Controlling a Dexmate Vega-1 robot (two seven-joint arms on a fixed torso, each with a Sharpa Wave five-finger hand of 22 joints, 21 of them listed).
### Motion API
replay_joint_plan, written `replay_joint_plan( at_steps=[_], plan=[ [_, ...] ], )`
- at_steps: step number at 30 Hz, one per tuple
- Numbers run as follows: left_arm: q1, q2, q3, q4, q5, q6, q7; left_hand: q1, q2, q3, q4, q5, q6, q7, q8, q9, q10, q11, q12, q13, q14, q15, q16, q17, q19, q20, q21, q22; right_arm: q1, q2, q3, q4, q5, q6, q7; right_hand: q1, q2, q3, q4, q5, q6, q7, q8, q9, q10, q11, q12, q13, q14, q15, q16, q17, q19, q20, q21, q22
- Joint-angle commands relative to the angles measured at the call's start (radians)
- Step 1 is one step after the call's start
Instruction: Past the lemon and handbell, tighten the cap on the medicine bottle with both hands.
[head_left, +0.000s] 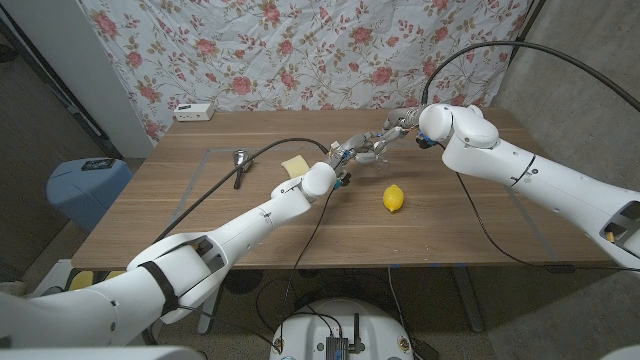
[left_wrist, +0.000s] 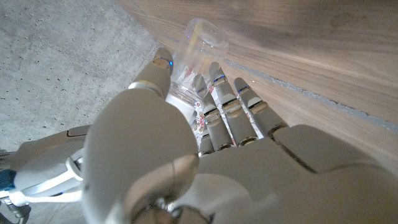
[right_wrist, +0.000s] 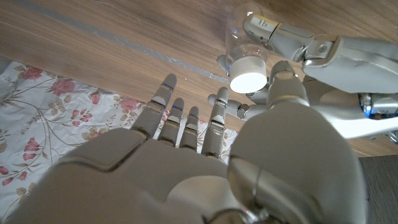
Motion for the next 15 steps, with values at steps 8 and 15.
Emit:
replay_joint_plan(
  at_steps=[8, 15],
  plan=[
    [0.012, 0.011, -0.001, -0.028, 0.002, 0.015, 0.000, 0.006, 0.016, 0.076, 0.068, 0.006, 0.006, -0.005, 0.002, 0.002, 0.047, -0.038, 0.006, 0.005, 0.024, -0.064, 0.003, 0.003, -0.003, 0.000, -0.001, 0.001, -0.020, 0.011, 0.010, -0.004, -0.030, -0.001, -0.004, 0.035, 0.003, 0.024, 0.007, -0.023, 0.080, -0.012, 0.033, 0.001, 0.020, -0.009, 0.012, 0.001, 0.015, -0.015, 0.012, 0.004, 0.007, -0.009, 0.011, 0.001],
    [0.014, 0.012, -0.002, -0.028, 0.001, 0.015, 0.000, 0.004, 0.015, 0.076, 0.069, 0.006, 0.007, -0.007, 0.002, 0.002, 0.049, -0.037, 0.007, 0.005, 0.024, -0.064, 0.003, 0.003, -0.002, 0.000, -0.001, 0.001, -0.026, 0.015, 0.014, -0.004, -0.033, -0.005, -0.008, 0.047, 0.007, 0.033, 0.010, -0.034, 0.121, -0.015, 0.047, 0.001, 0.030, -0.012, 0.015, 0.001, 0.022, -0.022, 0.015, 0.005, 0.011, -0.012, 0.012, 0.001]
  ],
)
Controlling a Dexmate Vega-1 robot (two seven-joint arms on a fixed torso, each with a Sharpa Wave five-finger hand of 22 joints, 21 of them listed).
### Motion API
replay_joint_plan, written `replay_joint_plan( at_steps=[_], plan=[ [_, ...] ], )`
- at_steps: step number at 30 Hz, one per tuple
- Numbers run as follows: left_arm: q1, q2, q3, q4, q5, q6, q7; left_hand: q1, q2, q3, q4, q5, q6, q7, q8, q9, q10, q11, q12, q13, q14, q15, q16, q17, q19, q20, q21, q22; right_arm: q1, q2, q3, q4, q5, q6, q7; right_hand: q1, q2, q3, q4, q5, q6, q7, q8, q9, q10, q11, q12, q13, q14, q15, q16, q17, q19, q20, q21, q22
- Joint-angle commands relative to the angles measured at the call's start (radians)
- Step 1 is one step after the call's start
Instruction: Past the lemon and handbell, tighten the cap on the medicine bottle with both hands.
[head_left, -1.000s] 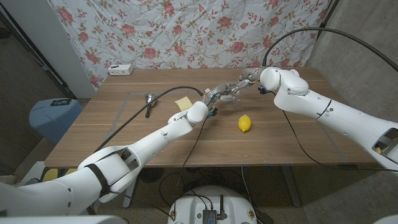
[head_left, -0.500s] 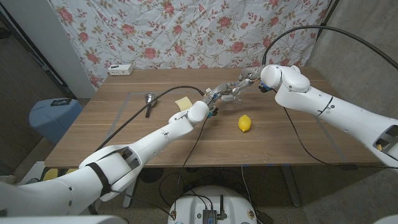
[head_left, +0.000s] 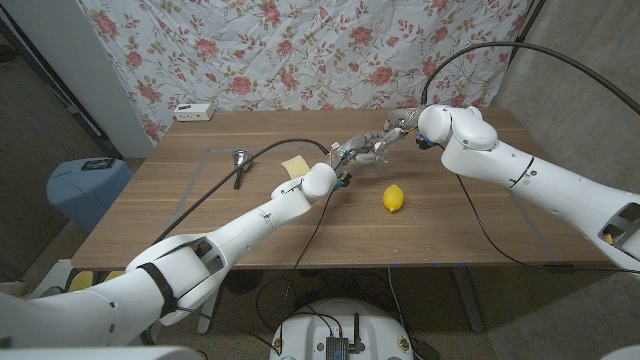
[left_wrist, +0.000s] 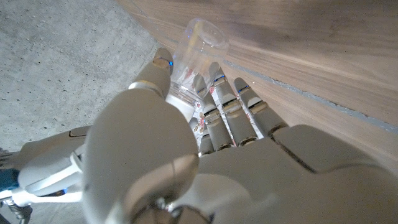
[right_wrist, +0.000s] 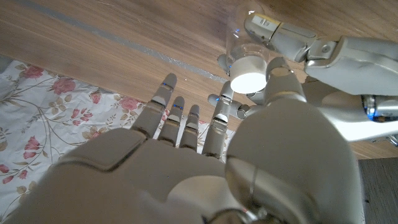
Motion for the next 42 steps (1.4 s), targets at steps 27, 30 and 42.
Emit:
replay_joint_plan(
  at_steps=[27, 30, 42],
  plan=[
    [0.005, 0.004, -0.001, -0.012, 0.004, 0.007, 0.003, 0.005, 0.014, 0.076, 0.068, 0.006, 0.008, -0.007, 0.003, 0.002, 0.048, -0.037, 0.007, 0.005, 0.023, -0.062, 0.004, 0.003, -0.003, 0.001, -0.001, 0.001, -0.043, 0.014, 0.026, 0.004, -0.005, -0.002, -0.065, 0.010, 0.019, 0.025, 0.021, -0.034, 0.106, -0.002, 0.036, 0.000, 0.053, -0.006, 0.016, 0.002, 0.036, -0.028, 0.021, 0.005, 0.024, -0.017, 0.012, 0.001],
    [0.003, 0.003, -0.001, -0.009, 0.004, 0.004, 0.002, 0.005, 0.015, 0.077, 0.068, 0.006, 0.008, -0.007, 0.002, 0.002, 0.048, -0.035, 0.007, 0.005, 0.024, -0.061, 0.004, 0.003, -0.003, 0.002, -0.001, 0.001, -0.047, 0.012, 0.030, 0.002, -0.003, -0.003, -0.072, 0.004, 0.021, 0.025, 0.024, -0.036, 0.111, -0.001, 0.037, -0.001, 0.057, -0.007, 0.017, 0.002, 0.038, -0.029, 0.022, 0.006, 0.027, -0.019, 0.012, 0.001],
    [0.003, 0.002, 0.000, -0.010, 0.005, 0.003, 0.002, 0.004, 0.015, 0.078, 0.069, 0.007, 0.009, -0.007, 0.003, 0.002, 0.047, -0.038, 0.007, 0.005, 0.024, -0.061, 0.004, 0.003, -0.003, 0.003, -0.001, 0.001, -0.054, 0.018, 0.033, 0.002, 0.003, -0.012, -0.091, -0.039, 0.030, 0.018, 0.046, -0.053, 0.151, 0.013, 0.045, -0.002, 0.085, 0.002, 0.021, 0.002, 0.055, -0.039, 0.027, 0.009, 0.040, -0.025, 0.014, 0.002]
  ],
)
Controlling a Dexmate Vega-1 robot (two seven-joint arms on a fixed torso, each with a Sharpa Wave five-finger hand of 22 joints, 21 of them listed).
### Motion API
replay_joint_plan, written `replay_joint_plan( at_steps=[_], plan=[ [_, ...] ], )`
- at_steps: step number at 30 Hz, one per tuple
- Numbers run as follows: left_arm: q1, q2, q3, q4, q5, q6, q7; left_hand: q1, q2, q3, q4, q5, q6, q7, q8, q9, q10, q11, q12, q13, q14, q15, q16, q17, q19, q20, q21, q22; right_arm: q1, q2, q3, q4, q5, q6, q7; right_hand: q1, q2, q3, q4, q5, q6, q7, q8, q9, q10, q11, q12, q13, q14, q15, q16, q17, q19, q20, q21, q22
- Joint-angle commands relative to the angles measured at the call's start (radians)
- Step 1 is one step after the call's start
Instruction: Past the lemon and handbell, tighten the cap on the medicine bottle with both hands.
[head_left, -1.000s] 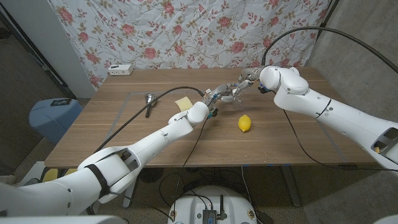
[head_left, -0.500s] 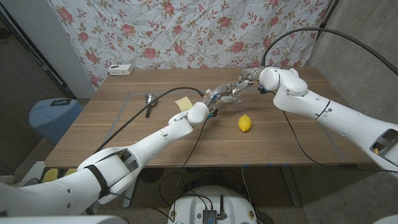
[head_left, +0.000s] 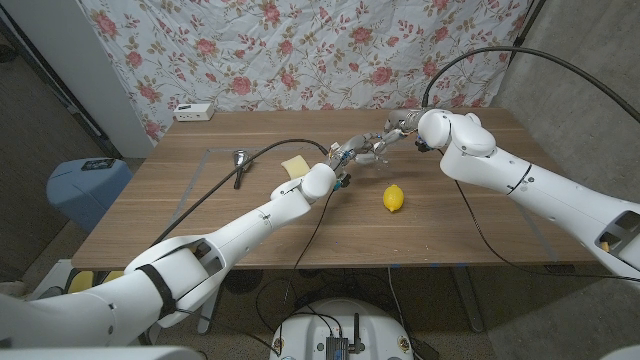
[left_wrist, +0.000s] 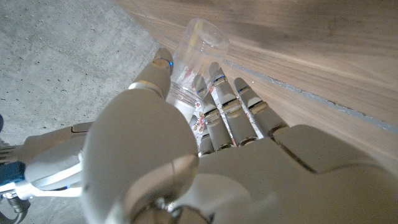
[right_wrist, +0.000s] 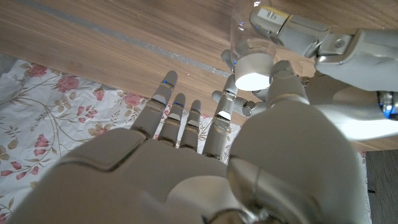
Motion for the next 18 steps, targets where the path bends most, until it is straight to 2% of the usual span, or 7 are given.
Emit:
replay_joint_plan(
  at_steps=[1, 5, 12, 13, 18],
  plan=[
    [0.000, 0.000, 0.002, 0.000, 0.001, -0.003, -0.003, 0.005, 0.013, 0.074, 0.072, 0.006, 0.007, -0.006, 0.003, 0.002, 0.045, -0.040, 0.007, 0.005, 0.024, -0.058, 0.007, 0.004, -0.003, 0.002, -0.001, 0.001, -0.009, 0.006, 0.004, 0.000, 0.007, -0.010, -0.024, -0.021, -0.001, -0.001, 0.010, -0.006, 0.029, 0.004, 0.009, 0.003, 0.019, 0.002, 0.006, 0.002, 0.018, -0.007, 0.009, 0.004, 0.016, 0.000, 0.005, 0.002],
    [0.000, 0.000, 0.001, 0.001, 0.001, -0.006, -0.001, 0.008, 0.013, 0.075, 0.070, 0.006, 0.008, -0.007, 0.003, 0.002, 0.045, -0.040, 0.007, 0.005, 0.024, -0.061, 0.007, 0.003, -0.003, 0.002, -0.001, 0.001, -0.009, 0.008, -0.001, 0.002, 0.004, -0.013, -0.029, -0.048, -0.005, -0.010, 0.020, -0.011, 0.061, 0.008, 0.016, 0.001, 0.034, 0.002, 0.007, 0.001, 0.030, -0.014, 0.011, 0.004, 0.025, -0.005, 0.006, 0.002],
    [0.002, 0.001, 0.000, 0.000, 0.001, -0.005, 0.001, 0.007, 0.012, 0.075, 0.070, 0.006, 0.008, -0.010, 0.003, 0.002, 0.043, -0.039, 0.006, 0.005, 0.024, -0.063, 0.007, 0.004, -0.002, 0.001, 0.000, 0.001, -0.006, 0.014, -0.013, 0.005, -0.011, -0.025, -0.035, -0.065, -0.012, -0.016, 0.023, -0.012, 0.090, 0.010, 0.022, -0.001, 0.050, 0.001, 0.009, 0.000, 0.043, -0.020, 0.012, 0.002, 0.033, -0.009, 0.007, 0.002],
    [0.002, 0.001, -0.001, -0.002, 0.001, -0.003, 0.001, 0.007, 0.013, 0.075, 0.071, 0.006, 0.008, -0.010, 0.003, 0.002, 0.043, -0.039, 0.006, 0.005, 0.025, -0.063, 0.007, 0.004, -0.002, 0.001, 0.000, 0.001, -0.006, 0.013, -0.015, 0.005, -0.012, -0.024, -0.035, -0.068, -0.014, -0.018, 0.022, -0.012, 0.096, 0.011, 0.023, -0.001, 0.057, -0.008, 0.010, 0.000, 0.044, -0.021, 0.012, 0.002, 0.035, -0.010, 0.007, 0.002],
    [0.006, 0.002, -0.002, -0.006, 0.000, 0.000, 0.003, 0.006, 0.013, 0.075, 0.071, 0.006, 0.009, -0.010, 0.003, 0.002, 0.045, -0.039, 0.007, 0.005, 0.024, -0.061, 0.006, 0.003, -0.003, 0.002, 0.000, 0.001, -0.007, 0.018, -0.024, 0.005, -0.026, -0.040, -0.040, -0.076, -0.023, -0.022, 0.021, -0.009, 0.131, 0.012, 0.031, -0.003, 0.073, -0.009, 0.012, 0.000, 0.054, -0.028, 0.011, -0.001, 0.043, -0.013, 0.008, 0.003]
  ],
)
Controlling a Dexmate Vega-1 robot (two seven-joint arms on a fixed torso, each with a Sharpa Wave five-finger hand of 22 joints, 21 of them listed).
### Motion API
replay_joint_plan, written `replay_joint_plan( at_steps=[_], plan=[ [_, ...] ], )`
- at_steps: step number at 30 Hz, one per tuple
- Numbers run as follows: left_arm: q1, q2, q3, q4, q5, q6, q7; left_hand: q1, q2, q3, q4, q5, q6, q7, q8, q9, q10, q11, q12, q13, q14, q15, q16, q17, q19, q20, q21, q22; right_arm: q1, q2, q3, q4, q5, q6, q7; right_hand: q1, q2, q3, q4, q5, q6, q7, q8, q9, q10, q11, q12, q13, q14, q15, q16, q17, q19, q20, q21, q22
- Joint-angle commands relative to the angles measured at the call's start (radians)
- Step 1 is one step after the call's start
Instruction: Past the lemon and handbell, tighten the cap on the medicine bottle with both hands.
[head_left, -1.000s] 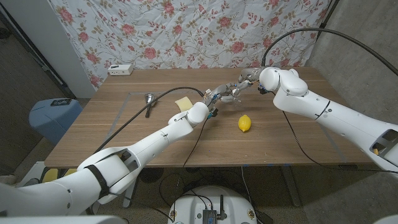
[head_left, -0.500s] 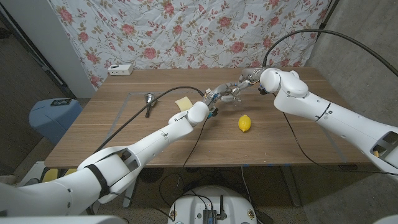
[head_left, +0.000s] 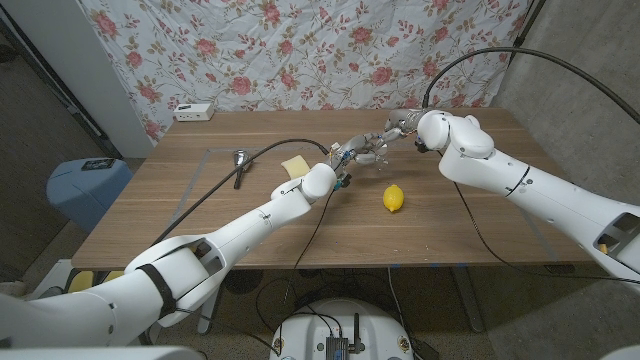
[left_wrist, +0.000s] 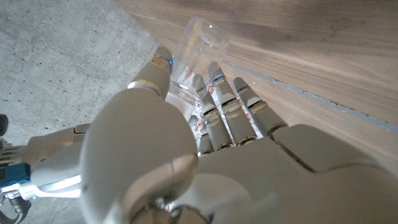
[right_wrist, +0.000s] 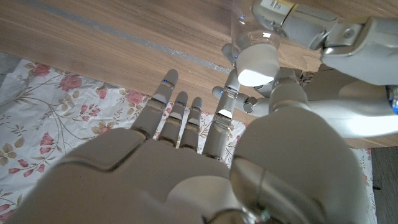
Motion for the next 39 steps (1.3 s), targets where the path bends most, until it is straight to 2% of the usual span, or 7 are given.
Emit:
replay_joint_plan(
  at_steps=[1, 7, 11, 13, 20, 30, 39],
  plan=[
    [0.007, 0.003, -0.003, -0.007, -0.001, 0.005, 0.007, 0.006, 0.013, 0.075, 0.071, 0.007, 0.003, -0.004, 0.003, 0.002, 0.045, -0.038, 0.008, 0.005, 0.024, -0.061, 0.007, 0.004, -0.003, 0.002, -0.001, 0.001, -0.002, 0.010, -0.018, 0.004, -0.023, -0.023, -0.015, -0.008, -0.009, -0.003, 0.001, -0.001, 0.027, 0.002, 0.010, 0.002, 0.020, -0.002, 0.004, 0.000, 0.019, -0.003, 0.004, 0.002, 0.013, -0.003, 0.005, 0.003],
    [0.010, 0.006, -0.005, -0.013, -0.001, 0.008, 0.009, 0.006, 0.013, 0.076, 0.071, 0.007, 0.003, -0.005, 0.003, 0.002, 0.045, -0.039, 0.008, 0.005, 0.023, -0.060, 0.006, 0.004, -0.003, 0.002, -0.001, 0.001, -0.003, 0.019, -0.028, 0.009, -0.041, -0.033, -0.027, -0.035, -0.027, -0.018, 0.007, 0.008, 0.067, 0.000, 0.018, -0.001, 0.047, -0.001, 0.008, -0.001, 0.033, -0.012, 0.005, 0.001, 0.027, -0.011, 0.006, 0.003],
    [0.012, 0.007, -0.007, -0.016, -0.002, 0.011, 0.011, 0.006, 0.013, 0.076, 0.071, 0.007, 0.003, -0.005, 0.003, 0.002, 0.046, -0.039, 0.008, 0.005, 0.022, -0.059, 0.006, 0.004, -0.003, 0.002, -0.001, 0.001, -0.005, 0.024, -0.031, 0.010, -0.051, -0.042, -0.036, -0.084, -0.044, -0.042, 0.024, 0.017, 0.087, 0.002, 0.016, -0.004, 0.060, -0.015, 0.006, -0.001, 0.044, -0.018, 0.007, 0.003, 0.034, -0.014, 0.006, 0.003],
    [0.012, 0.008, -0.007, -0.016, -0.002, 0.011, 0.012, 0.006, 0.013, 0.076, 0.071, 0.007, 0.002, -0.005, 0.002, 0.002, 0.045, -0.042, 0.008, 0.005, 0.023, -0.059, 0.007, 0.004, -0.003, 0.002, -0.001, 0.001, -0.006, 0.026, -0.033, 0.010, -0.056, -0.048, -0.039, -0.100, -0.050, -0.051, 0.030, 0.020, 0.098, 0.003, 0.018, -0.005, 0.064, -0.012, 0.005, -0.001, 0.047, -0.019, 0.007, 0.003, 0.038, -0.016, 0.006, 0.003],
    [0.014, 0.010, -0.009, -0.020, -0.001, 0.014, 0.014, 0.005, 0.014, 0.076, 0.071, 0.007, 0.003, -0.006, 0.003, 0.002, 0.043, -0.039, 0.007, 0.005, 0.023, -0.060, 0.007, 0.004, -0.003, 0.002, -0.001, 0.001, -0.008, 0.032, -0.036, 0.014, -0.065, -0.056, -0.049, -0.129, -0.063, -0.068, 0.040, 0.029, 0.122, 0.010, 0.020, -0.007, 0.080, -0.015, 0.006, -0.002, 0.056, -0.025, 0.007, 0.003, 0.047, -0.022, 0.006, 0.003],
    [0.010, 0.009, -0.009, -0.014, -0.004, 0.011, 0.012, 0.004, 0.014, 0.076, 0.072, 0.007, 0.004, -0.006, 0.003, 0.002, 0.042, -0.040, 0.007, 0.005, 0.024, -0.056, 0.007, 0.004, -0.004, 0.003, -0.001, 0.001, -0.015, 0.034, -0.030, 0.014, -0.062, -0.054, -0.067, -0.152, -0.073, -0.083, 0.048, 0.038, 0.099, 0.020, 0.003, -0.007, 0.079, -0.007, 0.000, -0.002, 0.057, -0.025, 0.004, 0.003, 0.046, -0.021, 0.003, 0.003],
    [0.002, 0.001, -0.007, 0.004, -0.005, 0.002, 0.010, 0.004, 0.016, 0.078, 0.072, 0.008, 0.004, -0.007, 0.003, 0.002, 0.044, -0.037, 0.007, 0.005, 0.022, -0.057, 0.006, 0.004, -0.003, 0.004, 0.000, 0.001, -0.019, 0.028, -0.023, 0.007, -0.056, -0.049, -0.071, -0.189, -0.082, -0.109, 0.061, 0.059, -0.003, 0.041, -0.050, -0.004, 0.055, 0.015, -0.017, -0.001, 0.048, -0.015, -0.006, 0.002, 0.033, -0.014, -0.005, 0.004]
  ],
)
